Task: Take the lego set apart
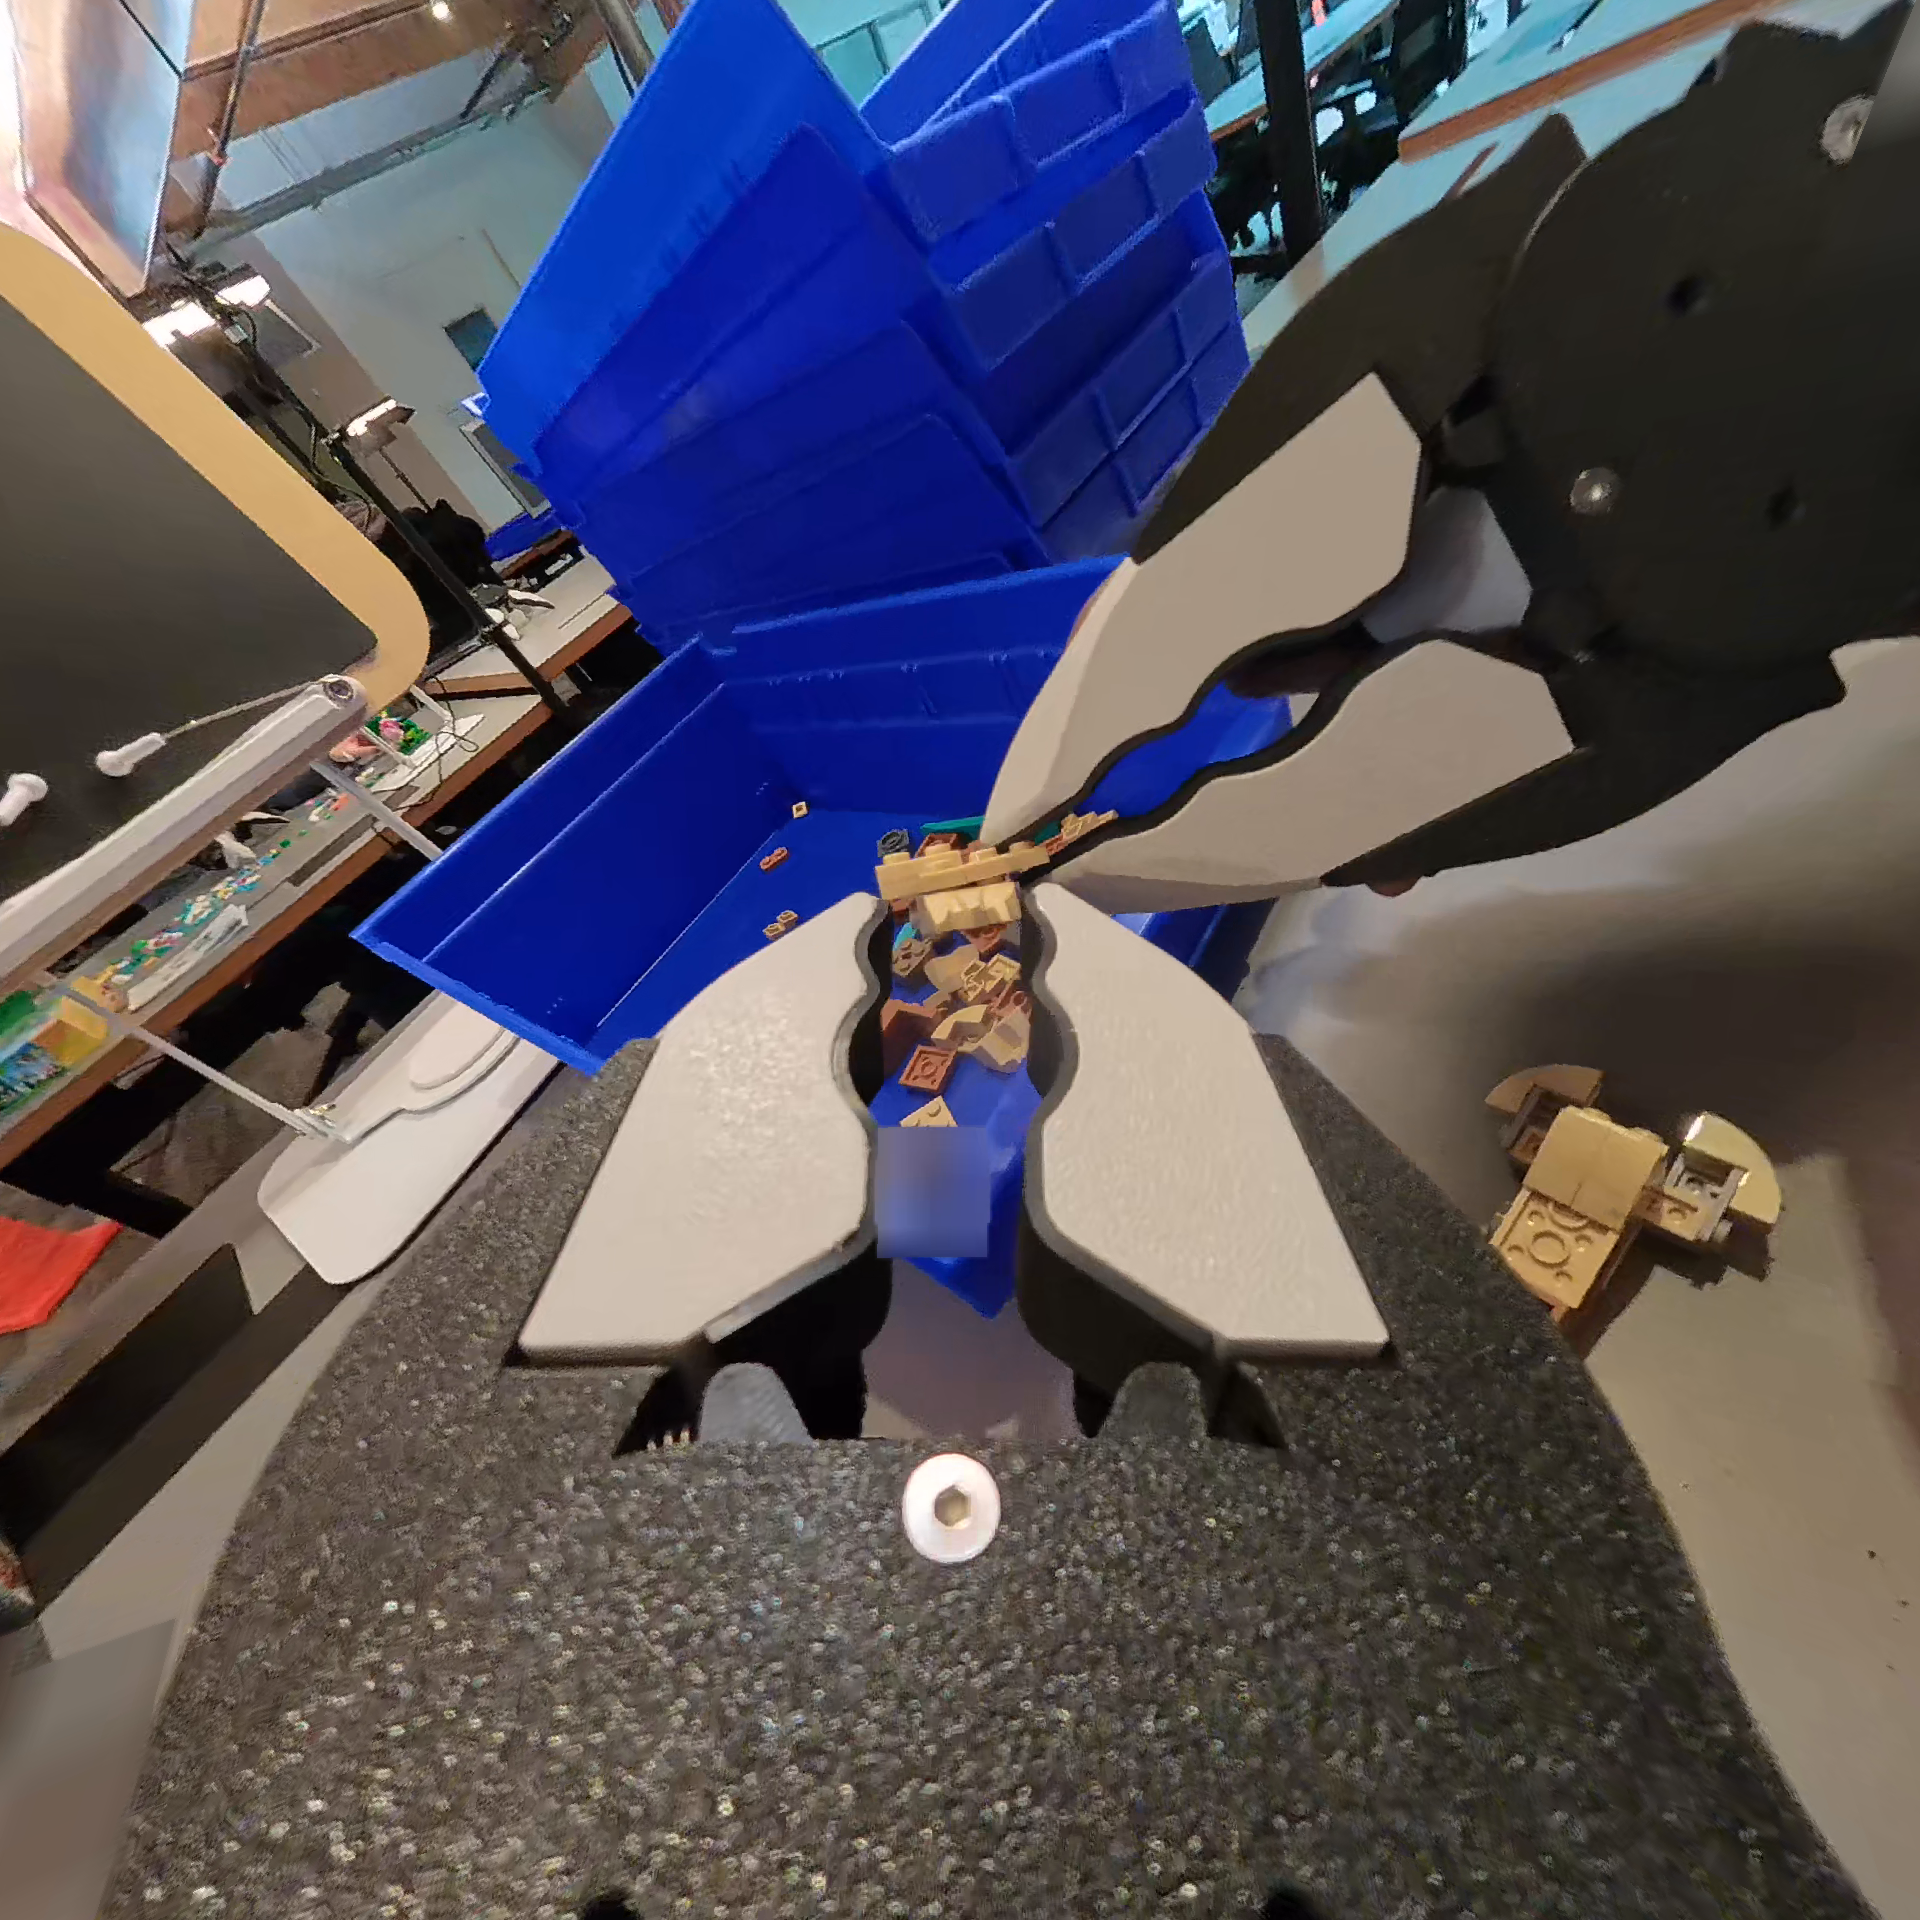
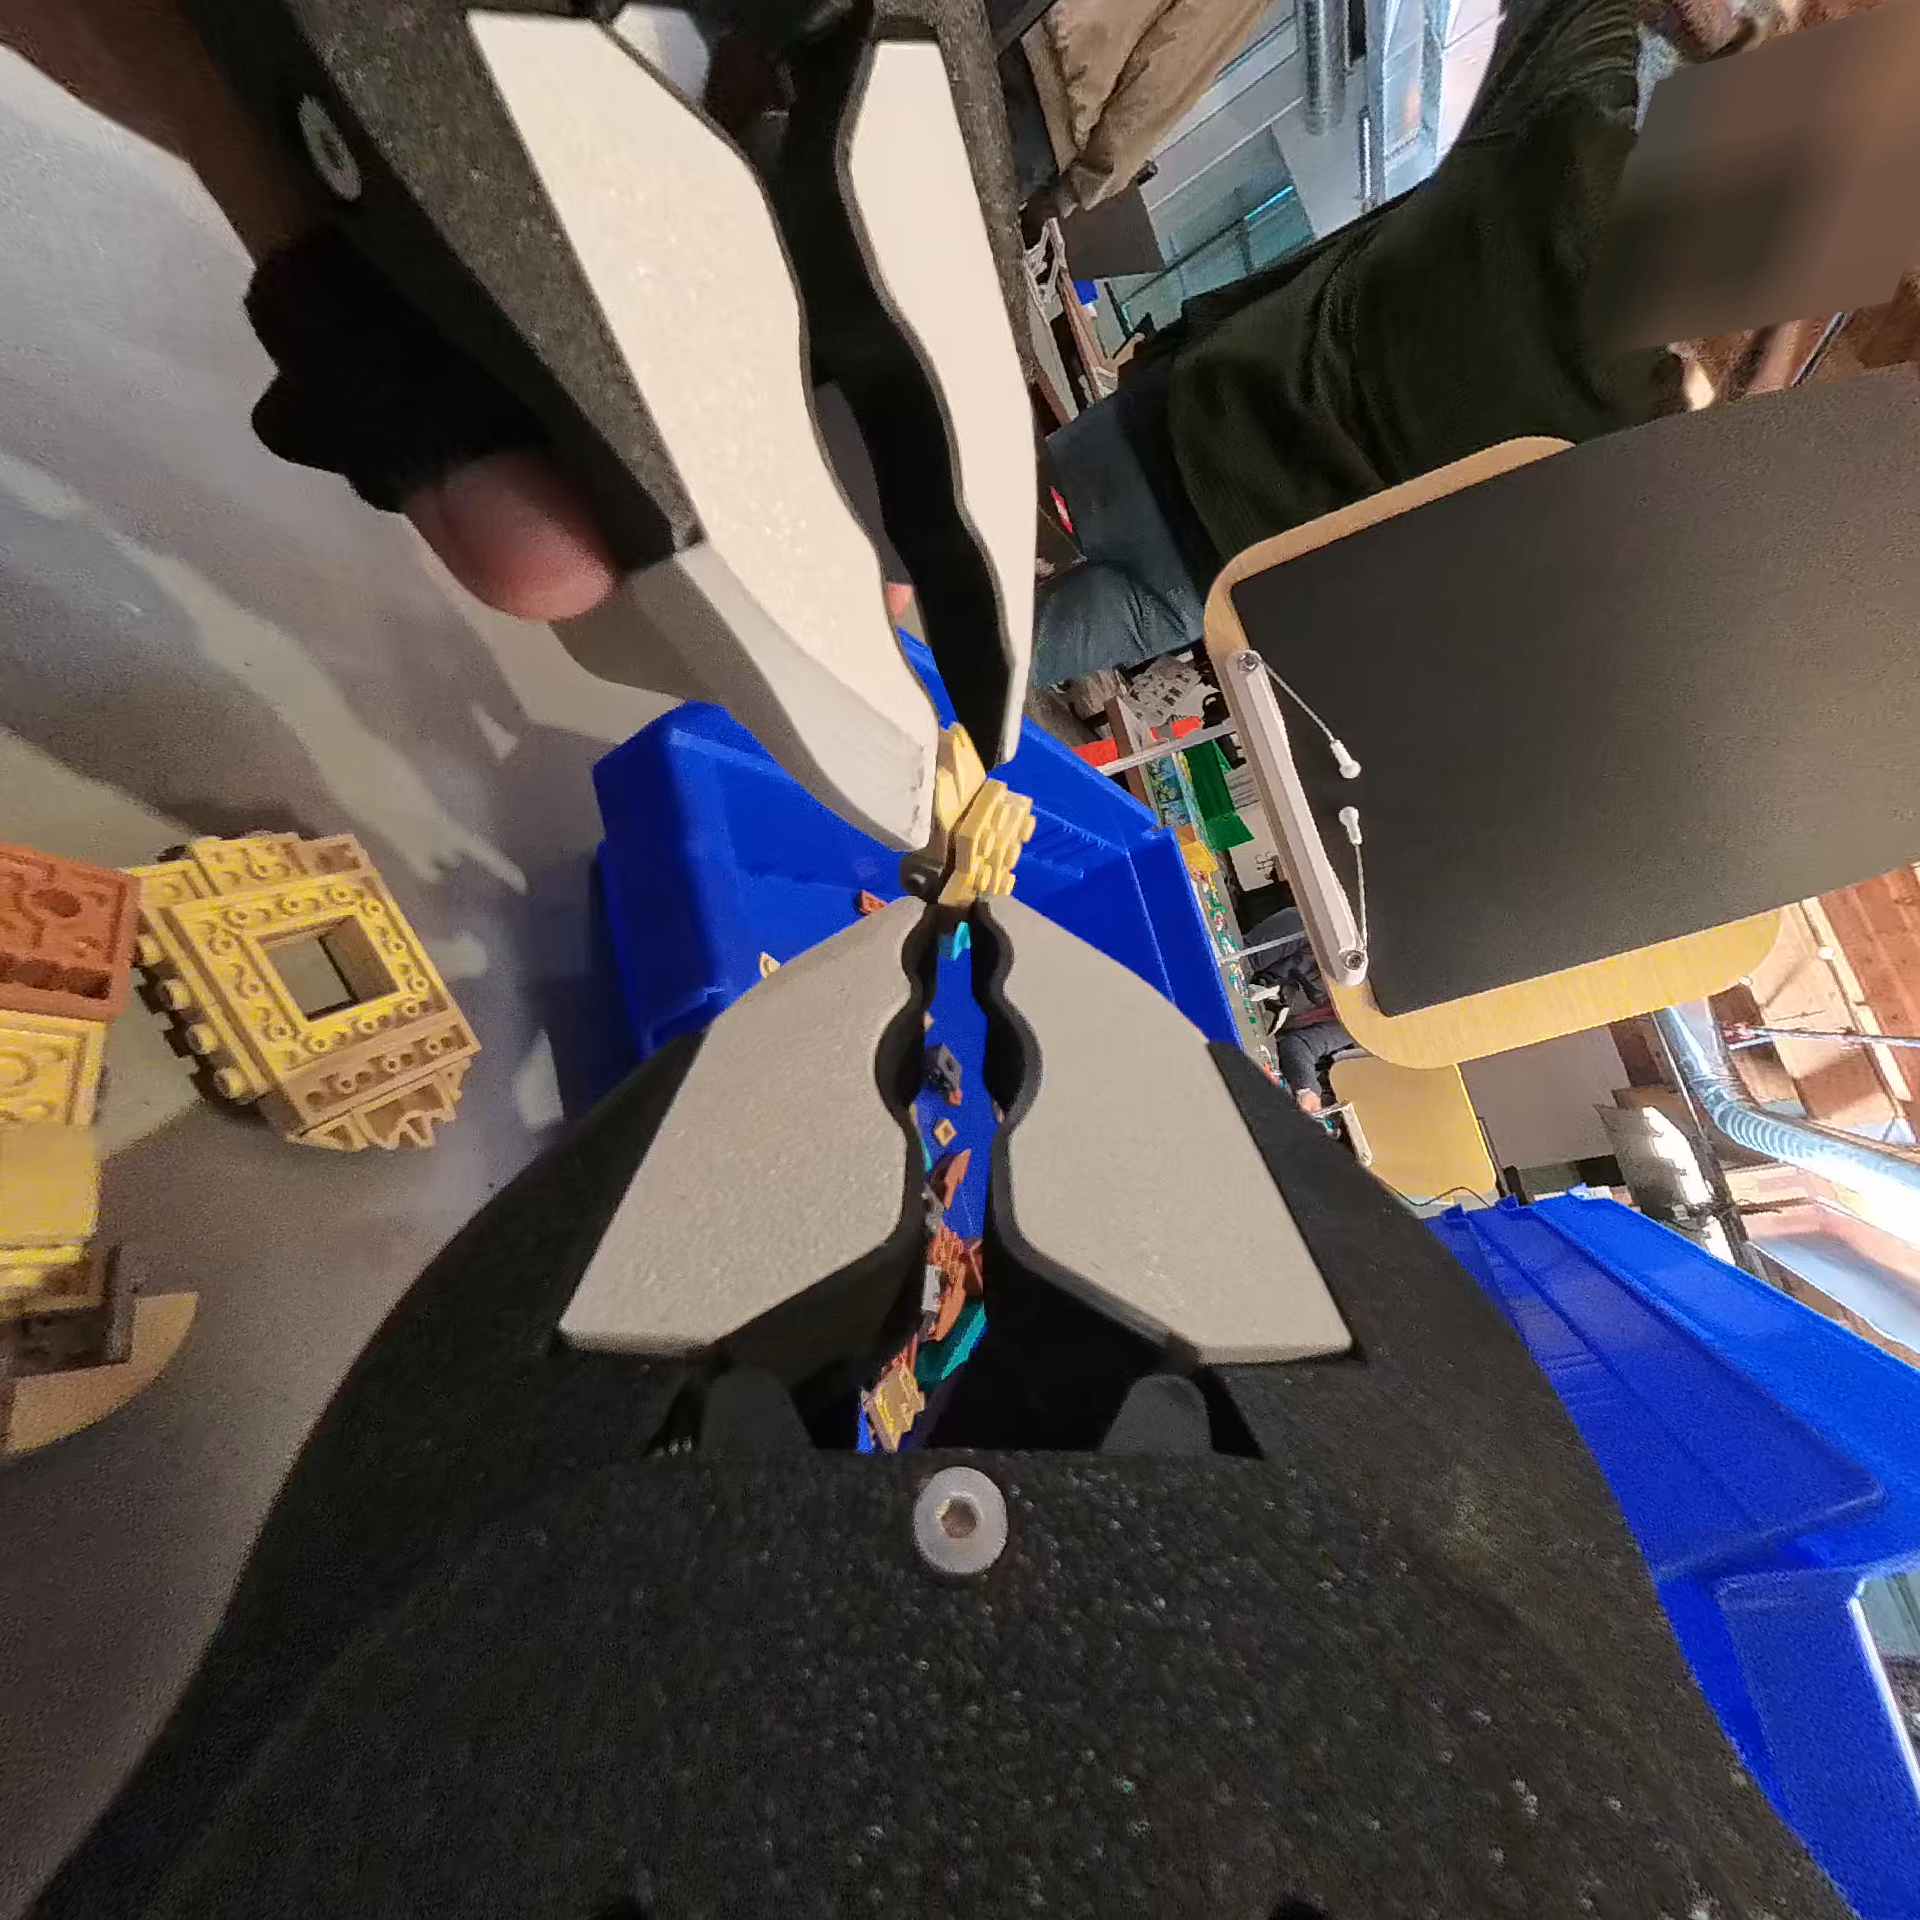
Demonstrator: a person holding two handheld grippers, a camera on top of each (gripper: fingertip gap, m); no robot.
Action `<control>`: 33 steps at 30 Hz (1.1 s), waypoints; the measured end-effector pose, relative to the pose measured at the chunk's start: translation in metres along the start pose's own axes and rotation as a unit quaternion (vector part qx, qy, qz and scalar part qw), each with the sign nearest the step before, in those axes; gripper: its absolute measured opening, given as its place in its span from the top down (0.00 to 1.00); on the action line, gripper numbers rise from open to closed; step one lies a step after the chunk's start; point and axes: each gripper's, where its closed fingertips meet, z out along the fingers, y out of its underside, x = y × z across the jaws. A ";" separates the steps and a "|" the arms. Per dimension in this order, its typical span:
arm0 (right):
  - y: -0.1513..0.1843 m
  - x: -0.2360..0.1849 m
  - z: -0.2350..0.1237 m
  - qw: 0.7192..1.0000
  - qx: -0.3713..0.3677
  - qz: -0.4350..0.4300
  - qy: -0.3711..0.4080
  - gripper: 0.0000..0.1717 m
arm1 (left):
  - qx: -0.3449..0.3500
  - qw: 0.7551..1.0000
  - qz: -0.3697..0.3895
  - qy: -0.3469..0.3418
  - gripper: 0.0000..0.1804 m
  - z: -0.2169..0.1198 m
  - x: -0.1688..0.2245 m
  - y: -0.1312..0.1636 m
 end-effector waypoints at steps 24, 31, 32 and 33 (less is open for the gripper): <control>-0.012 0.011 -0.014 0.995 0.094 0.006 0.046 0.97 | 0.030 0.994 -0.094 -0.037 0.90 -0.012 -0.030 -0.004; -0.012 0.053 -0.026 0.976 0.069 -0.051 0.199 0.97 | 0.033 0.994 -0.083 -0.067 0.90 -0.015 -0.038 -0.005; 0.004 0.056 -0.017 0.981 0.015 -0.024 0.193 0.97 | 0.032 0.994 -0.082 -0.065 0.90 -0.015 -0.037 -0.004; 0.026 0.056 -0.007 0.983 -0.053 0.021 0.173 0.95 | 0.030 0.994 -0.080 -0.065 0.90 -0.014 -0.037 -0.004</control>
